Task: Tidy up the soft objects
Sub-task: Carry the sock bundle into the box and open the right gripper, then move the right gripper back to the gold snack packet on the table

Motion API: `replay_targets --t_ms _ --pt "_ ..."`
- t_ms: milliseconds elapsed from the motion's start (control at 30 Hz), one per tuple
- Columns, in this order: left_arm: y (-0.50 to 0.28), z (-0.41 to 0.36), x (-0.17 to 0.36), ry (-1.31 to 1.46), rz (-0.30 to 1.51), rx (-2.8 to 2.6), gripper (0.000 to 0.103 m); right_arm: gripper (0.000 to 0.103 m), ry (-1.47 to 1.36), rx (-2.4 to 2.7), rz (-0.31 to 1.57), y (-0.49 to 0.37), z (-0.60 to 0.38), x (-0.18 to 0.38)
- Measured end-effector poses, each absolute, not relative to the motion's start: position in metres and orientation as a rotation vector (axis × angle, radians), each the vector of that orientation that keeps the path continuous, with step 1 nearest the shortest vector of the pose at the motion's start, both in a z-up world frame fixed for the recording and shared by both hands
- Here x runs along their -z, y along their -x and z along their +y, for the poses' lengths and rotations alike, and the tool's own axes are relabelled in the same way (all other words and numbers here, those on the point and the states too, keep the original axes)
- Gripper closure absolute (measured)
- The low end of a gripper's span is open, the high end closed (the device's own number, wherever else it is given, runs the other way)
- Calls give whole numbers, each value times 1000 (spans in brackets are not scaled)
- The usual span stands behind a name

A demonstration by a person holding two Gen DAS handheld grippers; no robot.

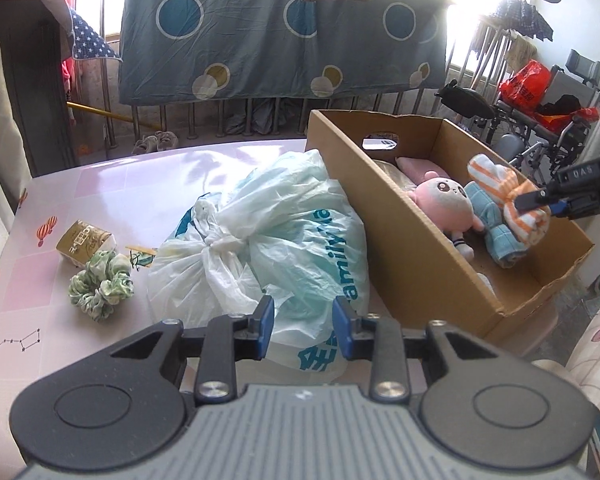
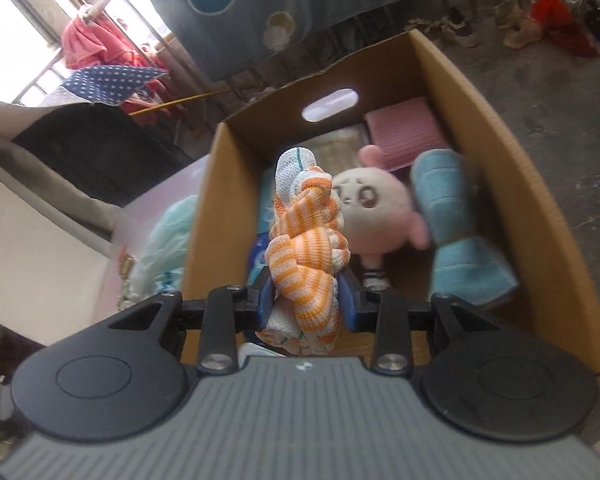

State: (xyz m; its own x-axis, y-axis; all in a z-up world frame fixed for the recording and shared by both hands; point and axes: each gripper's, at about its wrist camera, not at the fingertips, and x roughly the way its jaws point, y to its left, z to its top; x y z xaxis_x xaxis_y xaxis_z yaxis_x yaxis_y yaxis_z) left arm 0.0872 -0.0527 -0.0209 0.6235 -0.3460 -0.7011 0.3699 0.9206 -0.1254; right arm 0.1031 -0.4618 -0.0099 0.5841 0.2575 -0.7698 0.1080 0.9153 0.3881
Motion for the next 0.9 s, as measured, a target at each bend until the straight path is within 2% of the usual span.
replay_targets --t_ms 167,267,433,900 --pt "-88 -45 23 -24 818 376 70 67 -230 13 1059 -108 -460 44" --pt "-88 -40 23 -21 816 367 70 63 -210 25 1080 -110 -457 49" --pt "-89 -31 24 -16 816 350 69 57 -218 28 1068 -110 -453 33" --pt "-85 11 31 2 819 265 62 56 -303 -72 991 -111 -418 -17"
